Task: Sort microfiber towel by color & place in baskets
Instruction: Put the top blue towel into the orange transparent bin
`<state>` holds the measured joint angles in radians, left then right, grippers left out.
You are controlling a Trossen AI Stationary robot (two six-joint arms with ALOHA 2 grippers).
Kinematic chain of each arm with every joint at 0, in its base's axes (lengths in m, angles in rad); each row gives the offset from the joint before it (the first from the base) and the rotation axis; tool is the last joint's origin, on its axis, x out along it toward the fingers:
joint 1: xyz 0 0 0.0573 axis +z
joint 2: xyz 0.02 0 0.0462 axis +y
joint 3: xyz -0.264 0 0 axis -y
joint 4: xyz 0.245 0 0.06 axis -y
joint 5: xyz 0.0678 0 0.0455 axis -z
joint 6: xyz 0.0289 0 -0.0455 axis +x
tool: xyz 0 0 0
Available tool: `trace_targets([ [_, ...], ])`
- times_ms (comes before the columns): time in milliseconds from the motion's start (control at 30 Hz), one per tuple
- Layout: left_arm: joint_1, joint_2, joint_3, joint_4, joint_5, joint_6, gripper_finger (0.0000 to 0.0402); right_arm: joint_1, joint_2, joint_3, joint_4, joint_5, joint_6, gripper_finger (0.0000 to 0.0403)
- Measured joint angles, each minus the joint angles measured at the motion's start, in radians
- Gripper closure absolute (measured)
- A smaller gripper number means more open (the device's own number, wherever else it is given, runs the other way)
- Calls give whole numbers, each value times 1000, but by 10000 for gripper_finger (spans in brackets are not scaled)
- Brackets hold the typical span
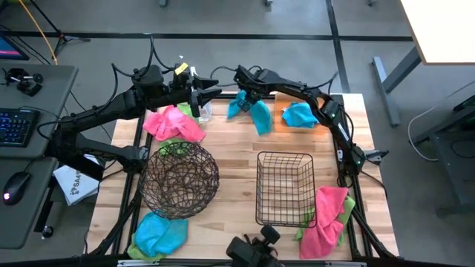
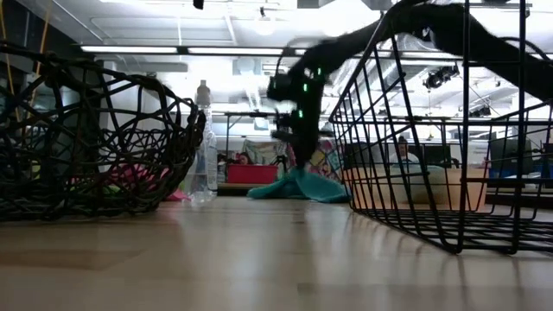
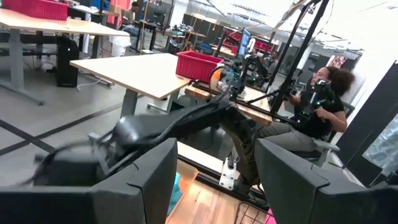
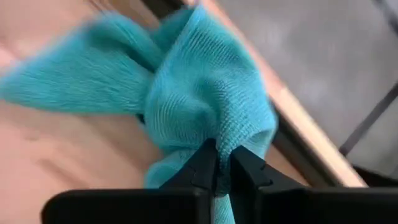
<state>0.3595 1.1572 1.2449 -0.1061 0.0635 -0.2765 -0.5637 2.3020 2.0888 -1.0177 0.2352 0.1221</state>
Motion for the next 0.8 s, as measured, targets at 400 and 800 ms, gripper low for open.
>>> trace_targets([
  [400, 0, 0, 0, 8, -1, -9, 197, -15, -531, 1, -5, -137, -78, 400],
  [800, 0, 0, -1, 95, -10, 5, 197, -82, -992, -435, -86, 98, 38, 402],
])
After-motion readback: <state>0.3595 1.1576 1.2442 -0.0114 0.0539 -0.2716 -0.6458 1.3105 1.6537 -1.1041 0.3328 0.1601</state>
